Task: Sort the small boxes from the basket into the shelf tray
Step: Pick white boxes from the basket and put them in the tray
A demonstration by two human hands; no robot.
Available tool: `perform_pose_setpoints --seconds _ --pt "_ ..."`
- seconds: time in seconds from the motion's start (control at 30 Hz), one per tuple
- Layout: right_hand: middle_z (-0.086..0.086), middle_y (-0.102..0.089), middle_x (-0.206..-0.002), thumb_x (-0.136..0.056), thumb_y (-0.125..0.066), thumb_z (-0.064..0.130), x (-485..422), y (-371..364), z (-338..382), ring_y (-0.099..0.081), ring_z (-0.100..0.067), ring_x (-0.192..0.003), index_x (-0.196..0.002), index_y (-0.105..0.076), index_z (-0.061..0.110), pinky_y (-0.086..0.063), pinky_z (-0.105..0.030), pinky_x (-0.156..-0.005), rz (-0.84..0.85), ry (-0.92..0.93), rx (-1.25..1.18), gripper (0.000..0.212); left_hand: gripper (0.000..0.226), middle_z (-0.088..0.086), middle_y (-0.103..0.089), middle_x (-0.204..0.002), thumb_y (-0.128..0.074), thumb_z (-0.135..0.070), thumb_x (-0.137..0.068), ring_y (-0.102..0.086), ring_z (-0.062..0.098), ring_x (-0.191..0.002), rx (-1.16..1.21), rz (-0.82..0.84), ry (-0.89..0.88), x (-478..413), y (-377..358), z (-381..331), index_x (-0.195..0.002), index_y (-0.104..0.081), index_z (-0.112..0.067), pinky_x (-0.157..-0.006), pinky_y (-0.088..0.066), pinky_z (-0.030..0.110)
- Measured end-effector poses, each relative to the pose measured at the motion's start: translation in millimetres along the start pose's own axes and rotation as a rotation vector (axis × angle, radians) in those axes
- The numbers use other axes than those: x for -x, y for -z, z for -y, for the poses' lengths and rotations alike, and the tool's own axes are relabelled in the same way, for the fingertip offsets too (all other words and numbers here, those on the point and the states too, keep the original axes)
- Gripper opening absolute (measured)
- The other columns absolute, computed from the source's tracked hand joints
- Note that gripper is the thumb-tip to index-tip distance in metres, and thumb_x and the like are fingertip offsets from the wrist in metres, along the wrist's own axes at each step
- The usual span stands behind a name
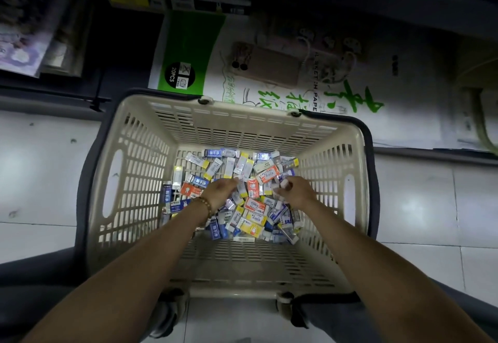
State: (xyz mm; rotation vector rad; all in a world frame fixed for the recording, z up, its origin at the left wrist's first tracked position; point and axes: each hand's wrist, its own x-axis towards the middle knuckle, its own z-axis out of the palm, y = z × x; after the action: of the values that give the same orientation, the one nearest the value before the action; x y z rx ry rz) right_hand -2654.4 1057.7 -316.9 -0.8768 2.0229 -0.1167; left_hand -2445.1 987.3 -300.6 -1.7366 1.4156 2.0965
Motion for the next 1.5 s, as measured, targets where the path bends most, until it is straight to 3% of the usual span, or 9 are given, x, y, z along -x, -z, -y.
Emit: perform_pose_setpoints --seconds 0.1,0.27,0.4,0.57,0.77,0.93,1.07,1.27,1.5 --pt "-0.01 -0.064 -0.087 -0.087 -0.067 0.023 9 12 17 -0.063 -0.022 -0.094 -0.069 -0.054 0.015 -0.046 -0.019 -0.07 0.006 0.071 -0.302 0.023 0.04 -0.004 -0.059 -0.109 -0.047 -0.045 -0.092 -0.058 0.01 -0.098 0.001 0.059 -0.046 -4 -6 -4 -0.124 -0.055 -0.023 -0.095 -0.048 0.033" --pt "0.012 -0.067 -0.065 -0.085 -0.067 0.035 21 24 62 -0.061 0.0 -0.06 -0.081 -0.067 0.022 -0.045 -0.014 -0.054 0.148 0.133 -0.483 0.013 0.04 -0.002 -0.069 -0.095 -0.065 -0.043 -0.078 -0.069 0.014 -0.091 0.358 0.134 -0.007 -5 -13 -17 -0.112 -0.059 -0.023 -0.085 -0.054 0.027" --pt "-0.005 -0.065 -0.08 -0.088 -0.063 0.032 27 24 67 -0.056 -0.013 -0.067 -0.095 -0.066 0.014 -0.046 -0.023 -0.064 0.151 0.135 -0.547 0.02 0.034 0.012 -0.073 -0.09 -0.071 -0.025 -0.076 -0.072 0.017 -0.08 0.564 0.083 0.008 -1 -7 -22 -0.105 -0.063 -0.01 -0.064 -0.057 0.022" --pt "-0.004 -0.057 -0.073 -0.096 -0.053 0.017 31 28 59 -0.052 -0.018 -0.07 -0.101 -0.056 0.01 -0.043 -0.023 -0.06 0.211 0.067 -0.588 0.01 0.058 0.003 -0.062 -0.074 -0.07 -0.025 -0.082 -0.061 0.006 -0.057 0.26 -0.087 -0.079 -1 7 -19 -0.128 -0.048 0.002 -0.064 -0.055 0.018" --pt "-0.002 -0.063 -0.089 -0.091 -0.06 0.027 32 24 58 -0.057 -0.015 -0.075 -0.12 -0.061 0.01 -0.046 -0.017 -0.058 0.101 0.064 -0.698 0.034 0.023 0.015 -0.061 -0.089 -0.053 -0.015 -0.092 -0.066 0.023 -0.082 0.37 -0.105 -0.024 0 10 -30 -0.072 -0.048 -0.007 -0.068 -0.057 0.026" --pt "0.0 -0.065 -0.084 -0.09 -0.062 0.017 34 10 63 -0.061 -0.008 -0.062 -0.116 -0.061 0.005 -0.053 -0.016 -0.061 0.14 0.048 -0.868 0.029 0.011 0.01 -0.067 -0.081 -0.057 -0.01 -0.09 -0.072 0.022 -0.071 0.442 0.041 -0.016 0 12 -33 -0.085 -0.048 -0.011 -0.061 -0.058 0.022" --pt "-0.006 -0.066 -0.085 -0.089 -0.062 0.015 35 -2 60 -0.063 -0.012 -0.068 -0.113 -0.061 0.0 -0.056 -0.017 -0.067 0.16 0.04 -0.857 0.028 0.029 0.016 -0.063 -0.106 -0.057 -0.008 -0.09 -0.066 0.022 -0.086 0.401 0.068 -0.024 -4 10 -26 -0.119 -0.053 -0.01 -0.07 -0.057 0.021" --pt "-0.009 -0.068 -0.094 -0.089 -0.061 0.008 34 -17 60 -0.068 -0.007 -0.072 -0.113 -0.062 -0.002 -0.054 -0.013 -0.066 0.267 0.046 -0.798 0.026 0.039 0.011 -0.068 -0.1 -0.062 -0.029 -0.087 -0.07 0.02 -0.089 0.449 0.104 0.102 -8 6 -13 -0.115 -0.055 -0.004 -0.08 -0.057 0.026" --pt "-0.011 -0.049 -0.131 -0.088 -0.065 0.019 -9 -1 41 -0.05 -0.024 -0.117 -0.127 -0.056 0.009 -0.041 -0.028 -0.094 -0.118 0.144 -0.327 0.042 0.013 0.014 -0.059 -0.117 -0.062 -0.017 -0.087 -0.071 0.016 -0.063 0.52 -0.01 0.162 -14 13 -2 -0.09 -0.051 -0.012 -0.06 -0.059 0.026"
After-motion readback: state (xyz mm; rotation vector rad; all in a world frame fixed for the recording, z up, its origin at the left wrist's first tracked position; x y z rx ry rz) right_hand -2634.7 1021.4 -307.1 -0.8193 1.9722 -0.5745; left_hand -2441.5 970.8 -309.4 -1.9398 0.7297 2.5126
